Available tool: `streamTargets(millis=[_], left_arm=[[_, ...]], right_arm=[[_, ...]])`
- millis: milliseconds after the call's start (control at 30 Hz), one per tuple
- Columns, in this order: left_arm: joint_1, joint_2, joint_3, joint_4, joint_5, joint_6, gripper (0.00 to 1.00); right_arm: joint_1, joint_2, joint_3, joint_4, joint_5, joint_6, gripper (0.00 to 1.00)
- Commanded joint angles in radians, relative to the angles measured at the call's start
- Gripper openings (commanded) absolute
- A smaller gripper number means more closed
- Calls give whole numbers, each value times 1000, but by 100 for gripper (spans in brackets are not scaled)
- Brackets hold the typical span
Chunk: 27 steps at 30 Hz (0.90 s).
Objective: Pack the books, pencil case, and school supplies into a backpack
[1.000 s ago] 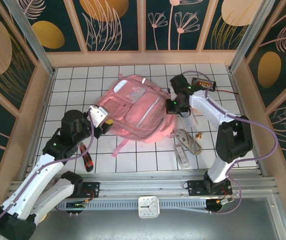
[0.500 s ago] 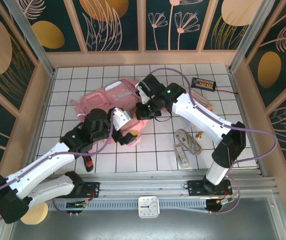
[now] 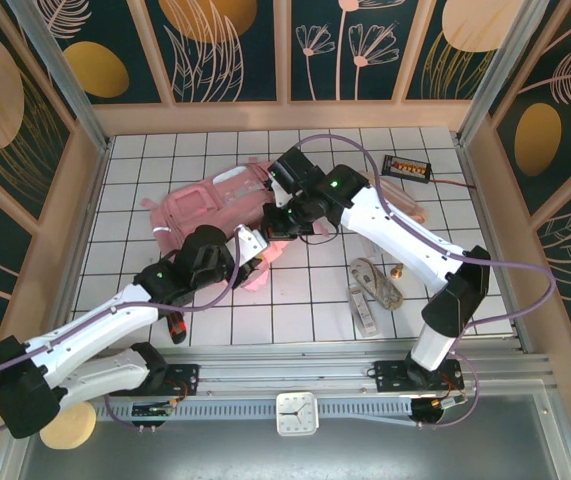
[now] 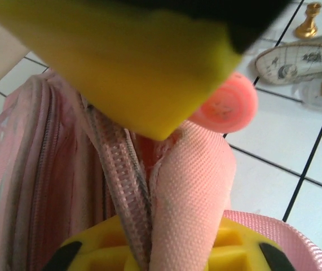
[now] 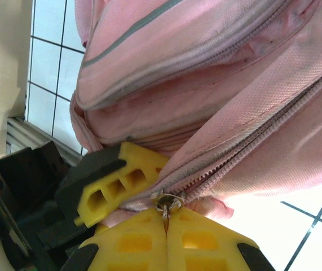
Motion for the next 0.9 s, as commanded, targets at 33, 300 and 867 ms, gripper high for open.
streamTargets(millis=[33,300,867], left_arm=[[17,-65,19,-111,-55,71,0],[71,-183,41,-260,-147,153,0],[75,-168,199,-280,0,148,0]], right_arm=[[-68,-82,-88,-5,-26,-152,0],[-310,-115,-228,-1,28,-360,0],[-413,206,-120,380,-96,-381,67]])
